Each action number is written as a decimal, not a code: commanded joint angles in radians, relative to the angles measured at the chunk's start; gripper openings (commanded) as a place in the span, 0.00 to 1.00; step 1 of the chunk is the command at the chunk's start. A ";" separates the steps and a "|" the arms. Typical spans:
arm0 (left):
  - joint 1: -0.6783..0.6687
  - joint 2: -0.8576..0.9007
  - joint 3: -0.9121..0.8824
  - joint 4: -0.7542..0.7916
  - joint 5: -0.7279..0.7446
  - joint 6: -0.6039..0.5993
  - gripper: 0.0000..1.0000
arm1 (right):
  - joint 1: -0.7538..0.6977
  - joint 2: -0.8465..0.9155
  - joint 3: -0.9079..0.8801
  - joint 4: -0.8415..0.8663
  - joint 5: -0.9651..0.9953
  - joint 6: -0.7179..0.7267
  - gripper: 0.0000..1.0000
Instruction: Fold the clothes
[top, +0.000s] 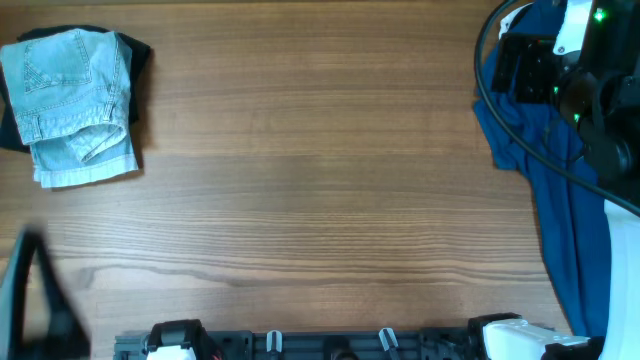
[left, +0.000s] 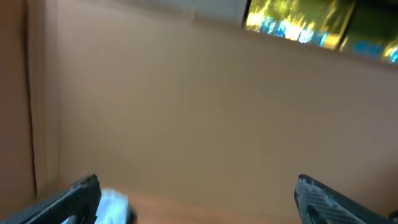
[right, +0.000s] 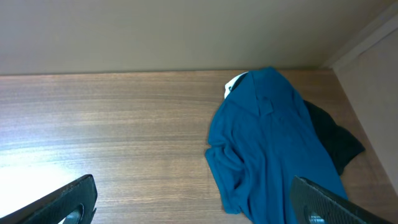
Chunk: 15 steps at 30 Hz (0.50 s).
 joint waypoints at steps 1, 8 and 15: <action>-0.022 -0.085 0.003 0.053 -0.008 0.115 1.00 | 0.004 0.008 0.011 -0.001 0.025 -0.005 1.00; -0.058 -0.233 -0.005 0.132 -0.011 0.124 1.00 | 0.004 0.008 0.011 -0.001 0.025 -0.006 1.00; -0.079 -0.447 -0.118 0.143 0.023 0.123 1.00 | 0.004 0.008 0.011 -0.001 0.025 -0.006 1.00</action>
